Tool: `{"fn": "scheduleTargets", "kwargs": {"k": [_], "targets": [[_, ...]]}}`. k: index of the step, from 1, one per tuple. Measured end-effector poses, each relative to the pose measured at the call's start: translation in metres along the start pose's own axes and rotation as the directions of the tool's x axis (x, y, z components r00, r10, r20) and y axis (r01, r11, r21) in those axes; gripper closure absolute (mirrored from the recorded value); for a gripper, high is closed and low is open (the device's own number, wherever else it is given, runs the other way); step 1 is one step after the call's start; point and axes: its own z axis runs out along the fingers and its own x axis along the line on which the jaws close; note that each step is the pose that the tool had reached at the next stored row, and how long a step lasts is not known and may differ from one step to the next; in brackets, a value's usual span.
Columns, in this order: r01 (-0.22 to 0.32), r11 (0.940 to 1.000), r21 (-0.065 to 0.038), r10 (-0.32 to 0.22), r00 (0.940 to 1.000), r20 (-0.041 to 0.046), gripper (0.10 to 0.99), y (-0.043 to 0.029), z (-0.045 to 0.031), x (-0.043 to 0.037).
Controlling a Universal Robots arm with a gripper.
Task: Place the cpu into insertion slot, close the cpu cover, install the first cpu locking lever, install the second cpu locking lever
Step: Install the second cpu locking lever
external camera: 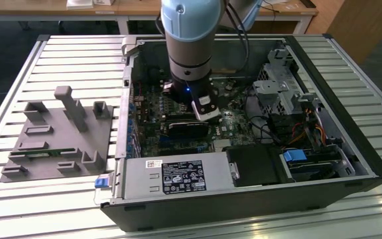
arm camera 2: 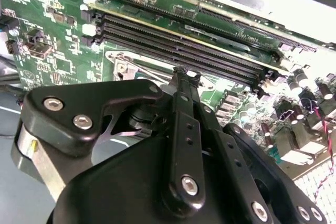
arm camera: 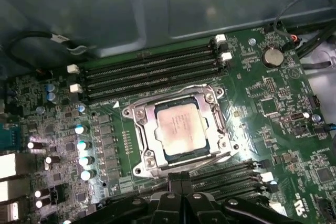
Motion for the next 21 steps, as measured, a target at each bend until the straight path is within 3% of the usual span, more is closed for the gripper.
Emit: {"fn": "scheduleTargets", "kwargs": {"k": [12, 17, 21], "targets": [[-0.003, 0.9994, -0.034, 0.003, 1.0000, -0.0081, 0.980, -0.0074, 0.0076, 0.0127], [-0.004, 0.9990, -0.044, 0.004, 0.9999, -0.0106, 0.980, -0.0110, 0.0115, 0.0220], [-0.004, 0.9990, -0.045, 0.004, 0.9999, -0.0110, 0.980, -0.0121, 0.0142, 0.0236]]}}
